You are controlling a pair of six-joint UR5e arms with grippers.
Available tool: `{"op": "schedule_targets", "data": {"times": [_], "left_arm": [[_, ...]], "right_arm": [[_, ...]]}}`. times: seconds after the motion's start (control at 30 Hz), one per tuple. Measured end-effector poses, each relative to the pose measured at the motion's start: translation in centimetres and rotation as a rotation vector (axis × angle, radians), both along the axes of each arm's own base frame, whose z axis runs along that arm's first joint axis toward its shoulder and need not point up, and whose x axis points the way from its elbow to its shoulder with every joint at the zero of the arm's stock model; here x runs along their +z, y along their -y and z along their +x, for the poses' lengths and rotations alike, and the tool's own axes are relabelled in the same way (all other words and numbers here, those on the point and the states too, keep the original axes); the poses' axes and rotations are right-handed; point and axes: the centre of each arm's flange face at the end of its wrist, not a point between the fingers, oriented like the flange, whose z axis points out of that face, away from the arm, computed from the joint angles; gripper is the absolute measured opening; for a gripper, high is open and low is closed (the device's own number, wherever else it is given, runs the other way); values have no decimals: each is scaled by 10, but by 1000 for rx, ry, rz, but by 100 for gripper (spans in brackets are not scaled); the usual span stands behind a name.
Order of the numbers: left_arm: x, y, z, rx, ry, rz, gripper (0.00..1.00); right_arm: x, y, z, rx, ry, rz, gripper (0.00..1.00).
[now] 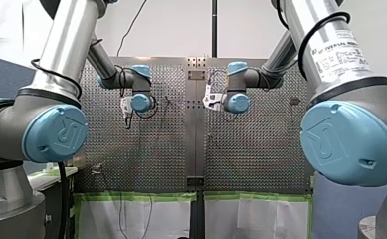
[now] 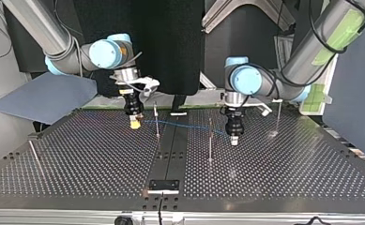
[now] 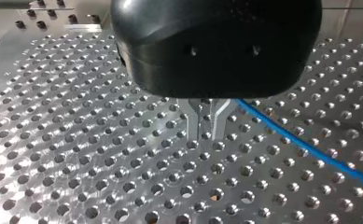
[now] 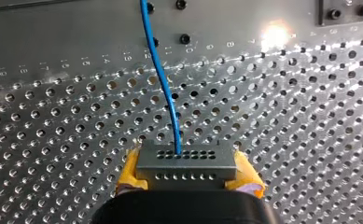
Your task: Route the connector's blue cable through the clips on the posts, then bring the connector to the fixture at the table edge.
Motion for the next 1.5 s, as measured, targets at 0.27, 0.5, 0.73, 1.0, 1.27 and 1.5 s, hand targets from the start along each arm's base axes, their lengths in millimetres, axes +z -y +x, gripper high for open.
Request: {"op": "schedule_targets", "data": {"times": [0.27,0.5,0.73,1.0,1.27,1.5], "left_arm": [[-3,-2,20,-3,-13,-3,19],[2,-7,27,-2,2,-14,22],[3,-10,29,3,6,-15,22],[3,-9,29,-11,3,-10,22],[3,-8,29,-23,1,-8,22],[2,-8,29,-24,-1,-8,22]], "right_arm": [[2,9,2,1,5,-6,0],[4,20,-2,-8,8,-12,0],[-6,35,4,-2,-1,2,0],[-2,49,11,14,8,-6,0],[5,60,18,29,11,-12,0],[7,67,21,32,11,-12,0]]}}
